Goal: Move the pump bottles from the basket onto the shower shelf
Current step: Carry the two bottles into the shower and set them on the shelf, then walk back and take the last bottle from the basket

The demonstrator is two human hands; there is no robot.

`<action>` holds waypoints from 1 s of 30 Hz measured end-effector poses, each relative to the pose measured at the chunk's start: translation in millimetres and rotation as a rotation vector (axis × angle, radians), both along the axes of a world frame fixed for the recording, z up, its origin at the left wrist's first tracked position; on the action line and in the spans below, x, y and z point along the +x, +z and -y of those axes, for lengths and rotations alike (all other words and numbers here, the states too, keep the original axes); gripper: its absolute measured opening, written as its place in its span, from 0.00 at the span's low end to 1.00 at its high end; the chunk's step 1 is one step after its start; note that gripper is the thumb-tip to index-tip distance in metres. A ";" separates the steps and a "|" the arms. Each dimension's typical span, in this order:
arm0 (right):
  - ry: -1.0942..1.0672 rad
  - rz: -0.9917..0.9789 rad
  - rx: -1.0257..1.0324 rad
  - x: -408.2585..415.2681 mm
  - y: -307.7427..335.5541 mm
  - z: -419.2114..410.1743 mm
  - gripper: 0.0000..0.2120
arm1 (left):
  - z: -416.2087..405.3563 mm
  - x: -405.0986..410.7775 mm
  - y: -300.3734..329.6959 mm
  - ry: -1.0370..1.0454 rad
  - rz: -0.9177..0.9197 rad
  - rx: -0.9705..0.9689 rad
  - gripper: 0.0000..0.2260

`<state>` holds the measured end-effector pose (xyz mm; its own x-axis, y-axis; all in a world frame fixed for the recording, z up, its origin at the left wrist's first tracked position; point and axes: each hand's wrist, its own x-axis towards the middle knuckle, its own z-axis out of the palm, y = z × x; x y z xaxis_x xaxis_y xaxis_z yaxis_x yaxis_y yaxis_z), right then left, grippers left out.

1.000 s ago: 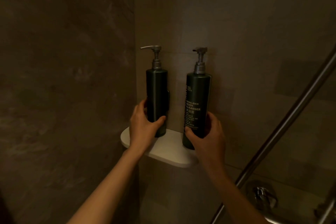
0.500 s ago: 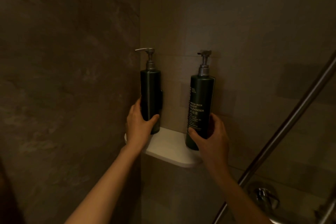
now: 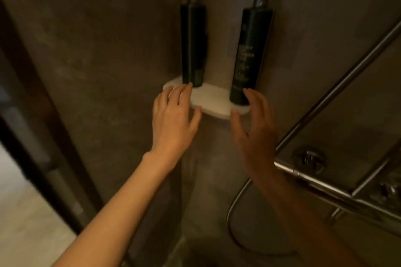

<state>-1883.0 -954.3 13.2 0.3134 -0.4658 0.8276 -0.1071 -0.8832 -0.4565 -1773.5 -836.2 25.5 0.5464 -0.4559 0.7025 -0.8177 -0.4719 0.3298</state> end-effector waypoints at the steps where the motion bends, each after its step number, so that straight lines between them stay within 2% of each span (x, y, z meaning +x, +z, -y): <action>1: 0.021 -0.011 -0.020 -4.0 -11.9 -7.7 0.21 | -8.4 -8.5 -13.5 0.025 0.025 0.024 0.23; 4: 0.110 -0.061 -0.053 -13.3 -54.9 -31.9 0.17 | -38.9 -33.4 -63.3 0.090 0.069 0.090 0.21; 6: 0.173 -0.139 -0.042 -19.4 -87.5 -52.1 0.17 | -64.6 -50.2 -100.2 0.121 0.027 0.158 0.21; 12: 0.294 -0.636 0.010 -24.3 -189.6 -120.1 0.23 | -152.1 -80.0 -207.3 0.242 -0.251 0.422 0.24; 16: 0.464 -0.875 -0.004 -18.7 -231.5 -167.7 0.24 | -227.6 -83.6 -257.9 0.373 -0.422 0.537 0.23; 24: 0.769 -1.041 -0.084 26.3 -255.8 -325.7 0.20 | -394.2 -77.4 -279.9 0.695 -0.631 0.504 0.22; 30: 0.868 -1.025 -0.116 81.1 -244.6 -428.4 0.19 | -509.1 -50.8 -275.1 0.872 -0.644 0.451 0.21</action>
<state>-1801.9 -525.9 -231.4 0.9651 0.2535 0.0658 0.2568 -0.8670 -0.4271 -1824.4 -327.1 -249.6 0.9924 0.1109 0.0530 0.0964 -0.9697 0.2246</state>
